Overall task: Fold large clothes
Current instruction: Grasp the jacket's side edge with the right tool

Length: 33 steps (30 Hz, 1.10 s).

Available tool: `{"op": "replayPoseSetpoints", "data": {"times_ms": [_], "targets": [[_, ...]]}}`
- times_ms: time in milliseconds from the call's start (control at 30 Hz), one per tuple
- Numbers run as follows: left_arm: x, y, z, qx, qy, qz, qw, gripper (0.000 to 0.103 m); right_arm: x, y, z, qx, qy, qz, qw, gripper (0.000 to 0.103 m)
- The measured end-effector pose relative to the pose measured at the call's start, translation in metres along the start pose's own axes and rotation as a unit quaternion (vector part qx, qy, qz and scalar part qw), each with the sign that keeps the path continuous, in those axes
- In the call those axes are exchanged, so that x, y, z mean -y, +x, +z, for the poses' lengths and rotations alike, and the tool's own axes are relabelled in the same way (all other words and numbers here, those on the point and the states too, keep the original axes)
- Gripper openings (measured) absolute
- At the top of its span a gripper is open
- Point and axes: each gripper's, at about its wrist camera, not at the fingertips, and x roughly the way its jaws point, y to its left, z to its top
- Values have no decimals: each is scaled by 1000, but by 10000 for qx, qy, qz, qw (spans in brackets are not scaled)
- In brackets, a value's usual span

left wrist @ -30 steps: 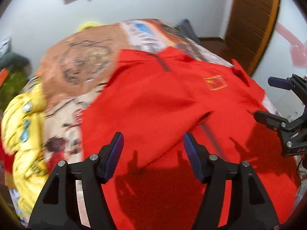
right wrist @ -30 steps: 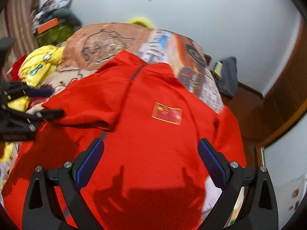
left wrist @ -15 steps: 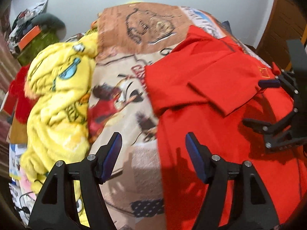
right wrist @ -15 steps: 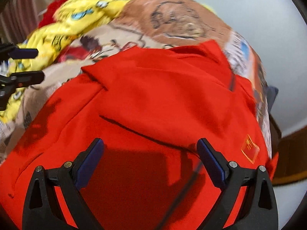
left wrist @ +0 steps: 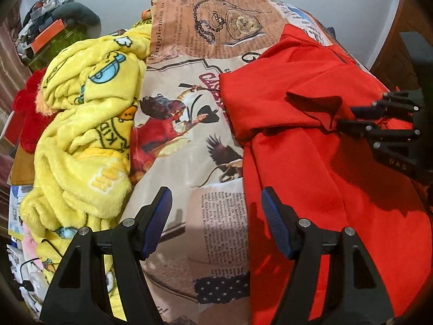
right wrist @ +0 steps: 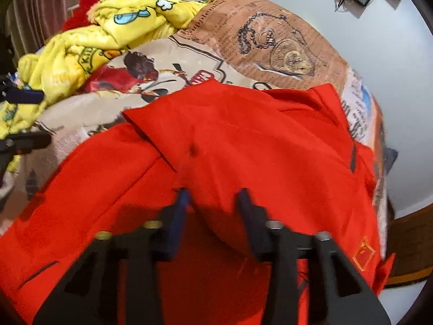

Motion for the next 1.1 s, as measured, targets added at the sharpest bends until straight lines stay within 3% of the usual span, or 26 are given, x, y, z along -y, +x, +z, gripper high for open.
{"op": "replayPoseSetpoints", "data": {"times_ms": [267,567,733,900,1100], "targets": [[16,5,26,96,59,-19,9999,68,23,-28,10,510,466,6,9976,7],[40,31,70,30,-148,-114,9998,68,103,-103,2,1403,1424,-259,9795,6],[52,48,89,-38,-251,-103,9996,68,162,-133,-26,1530,2267,-468,9607,6],[61,66,92,-201,-269,-26,9994,68,216,-145,-75,1506,3018,-738,9385,6],[63,90,81,-495,-271,254,9981,68,236,-121,-126,1043,3414,-713,9314,6]]}}
